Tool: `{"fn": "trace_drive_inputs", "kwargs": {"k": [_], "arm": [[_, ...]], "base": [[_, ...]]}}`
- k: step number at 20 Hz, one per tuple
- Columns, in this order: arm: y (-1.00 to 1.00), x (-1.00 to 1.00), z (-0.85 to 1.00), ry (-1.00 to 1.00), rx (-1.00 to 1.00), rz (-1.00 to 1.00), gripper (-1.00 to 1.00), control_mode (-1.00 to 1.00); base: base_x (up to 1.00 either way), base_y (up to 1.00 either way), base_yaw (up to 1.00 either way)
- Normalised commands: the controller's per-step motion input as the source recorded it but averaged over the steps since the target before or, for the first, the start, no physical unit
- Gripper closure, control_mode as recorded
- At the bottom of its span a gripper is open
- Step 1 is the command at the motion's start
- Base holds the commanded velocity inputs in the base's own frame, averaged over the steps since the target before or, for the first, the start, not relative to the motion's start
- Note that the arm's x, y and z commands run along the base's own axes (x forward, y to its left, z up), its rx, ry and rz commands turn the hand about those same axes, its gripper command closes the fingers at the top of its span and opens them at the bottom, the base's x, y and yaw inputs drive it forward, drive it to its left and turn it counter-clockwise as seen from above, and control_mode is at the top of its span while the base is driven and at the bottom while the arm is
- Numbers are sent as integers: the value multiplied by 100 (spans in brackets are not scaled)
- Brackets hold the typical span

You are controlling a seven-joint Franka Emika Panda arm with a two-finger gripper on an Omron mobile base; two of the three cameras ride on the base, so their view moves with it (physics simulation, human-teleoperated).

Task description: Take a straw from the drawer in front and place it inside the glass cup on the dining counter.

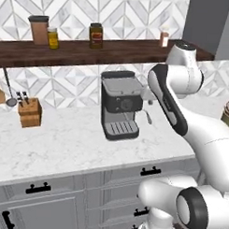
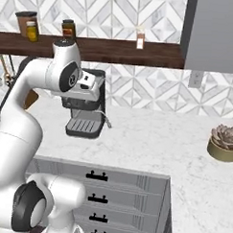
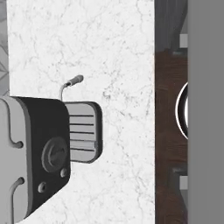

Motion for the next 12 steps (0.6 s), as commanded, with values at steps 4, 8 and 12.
{"fn": "trace_drive_inputs", "kwargs": {"k": [4,8,12], "arm": [[0,0,0,0,0,0,-100,100],[0,0,0,0,0,0,-100,100],[0,0,0,0,0,0,-100,100]], "base": [[-3,77,-50],[0,77,-67],[0,67,-71]]}}
